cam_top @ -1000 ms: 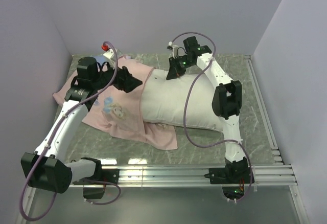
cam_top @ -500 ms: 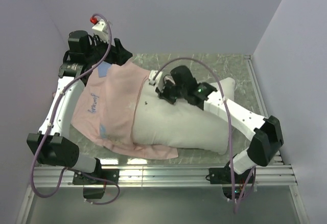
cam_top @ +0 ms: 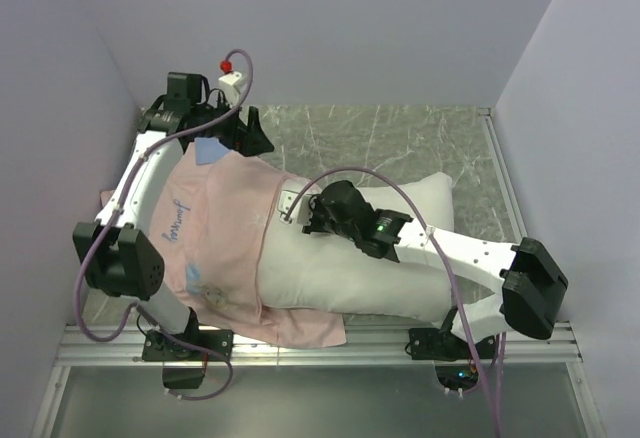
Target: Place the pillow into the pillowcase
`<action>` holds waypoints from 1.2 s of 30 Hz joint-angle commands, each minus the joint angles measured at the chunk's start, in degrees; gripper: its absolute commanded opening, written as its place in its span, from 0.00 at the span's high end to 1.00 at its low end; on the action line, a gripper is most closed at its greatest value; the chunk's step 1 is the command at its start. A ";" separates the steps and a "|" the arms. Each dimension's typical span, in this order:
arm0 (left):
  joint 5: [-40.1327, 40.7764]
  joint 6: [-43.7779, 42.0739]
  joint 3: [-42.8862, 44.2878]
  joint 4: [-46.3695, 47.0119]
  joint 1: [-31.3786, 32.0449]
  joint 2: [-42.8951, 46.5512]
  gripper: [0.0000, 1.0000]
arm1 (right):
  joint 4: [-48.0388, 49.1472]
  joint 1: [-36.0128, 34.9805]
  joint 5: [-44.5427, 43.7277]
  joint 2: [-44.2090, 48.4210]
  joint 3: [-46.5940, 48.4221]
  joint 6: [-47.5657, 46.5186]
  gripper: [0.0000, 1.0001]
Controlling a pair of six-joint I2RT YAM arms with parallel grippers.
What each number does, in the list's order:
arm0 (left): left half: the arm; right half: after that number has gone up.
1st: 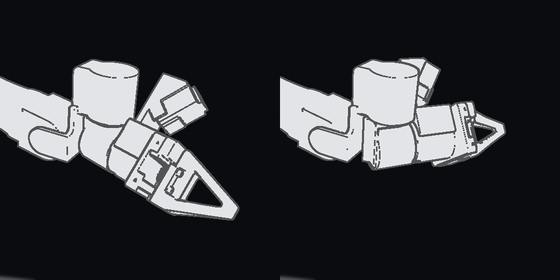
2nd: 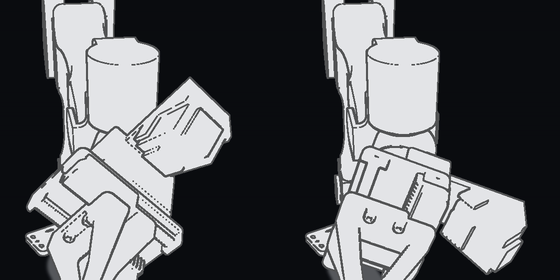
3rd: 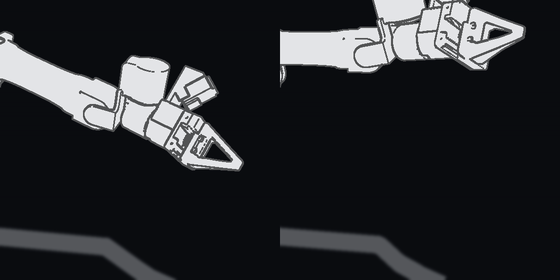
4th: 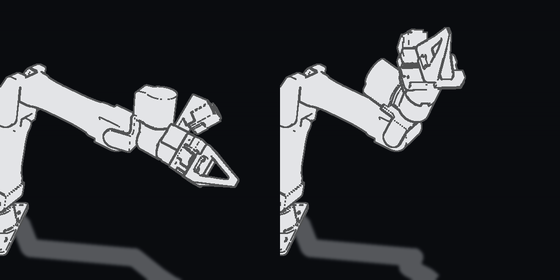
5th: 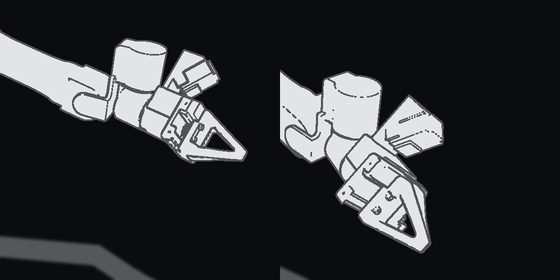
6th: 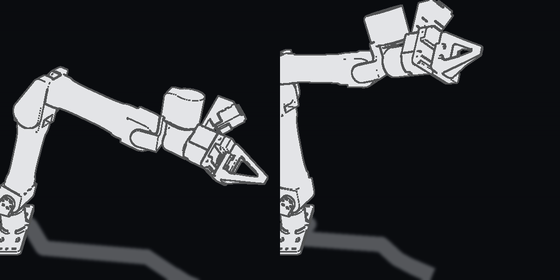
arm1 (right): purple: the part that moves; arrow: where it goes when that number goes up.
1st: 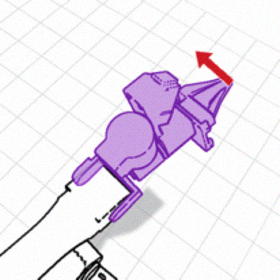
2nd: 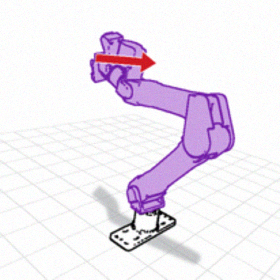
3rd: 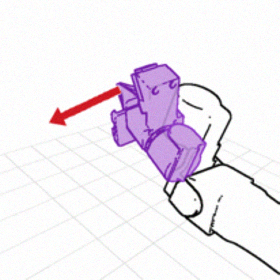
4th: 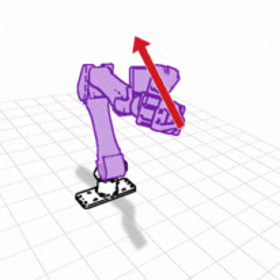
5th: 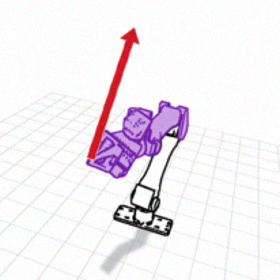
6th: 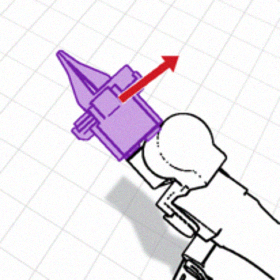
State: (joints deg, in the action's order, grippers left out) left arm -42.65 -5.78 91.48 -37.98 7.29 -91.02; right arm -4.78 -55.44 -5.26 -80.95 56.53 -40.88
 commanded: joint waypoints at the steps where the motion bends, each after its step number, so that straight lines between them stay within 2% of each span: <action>1: -4.45 -9.31 5.79 -8.48 0.27 -5.72 0.01 | 1.96 -1.95 -2.39 2.02 -0.37 -2.10 1.00; 5: -8.75 -17.58 19.57 -20.10 0.36 -17.05 0.01 | 4.42 -4.84 -2.92 4.91 -3.34 -6.03 1.00; 10: -16.31 -30.13 26.99 -34.42 1.84 -23.14 0.01 | 11.09 -8.71 -3.00 10.10 -9.50 -13.07 1.00; 12: -19.56 -33.93 25.77 -40.58 2.46 -24.11 0.01 | 12.60 -9.33 -3.18 10.63 -10.91 -15.54 1.00; 16: -24.14 -36.57 16.91 -40.68 4.13 -21.66 0.01 | 14.09 -10.48 -3.97 11.51 -12.15 -17.91 1.00; 20: -25.63 -36.76 11.90 -40.69 6.85 -19.02 0.01 | 15.50 -11.62 -4.58 11.95 -13.29 -19.75 1.00; 25: -28.00 -35.09 8.89 -40.60 8.00 -19.80 0.02 | 17.69 -13.73 -5.20 13.88 -15.22 -22.22 1.00; 28: -30.20 -33.51 9.59 -40.51 8.00 -21.21 0.18 | 18.66 -15.39 -5.47 15.37 -17.24 -23.54 1.00; 29: -31.60 -33.16 10.72 -40.42 8.18 -21.82 0.27 | 19.27 -15.66 -5.47 15.73 -18.38 -24.58 1.00; 32: -33.89 -32.10 13.45 -40.33 8.70 -22.44 0.39 | 20.77 -16.98 -5.64 16.35 -20.23 -25.91 1.00; 33: -34.25 -31.75 14.07 -40.42 8.88 -22.44 0.52 | 21.03 -17.16 -5.73 16.35 -20.58 -26.00 1.00; 34: -34.42 -31.05 14.60 -40.42 9.14 -22.53 0.60 | 21.04 -17.33 -5.99 16.35 -20.67 -26.09 1.00; 35: -34.34 -30.87 15.30 -40.42 9.76 -22.44 0.78 | 21.12 -17.42 -6.08 16.35 -20.59 -26.00 1.00; 36: -34.43 -30.78 15.30 -40.33 10.02 -22.27 0.86 | 21.30 -17.51 -6.26 16.35 -20.59 -26.09 1.00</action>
State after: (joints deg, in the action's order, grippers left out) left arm -73.01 -37.19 103.79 -77.01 15.86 -113.95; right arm 14.44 -71.61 -12.73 -65.93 36.62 -65.21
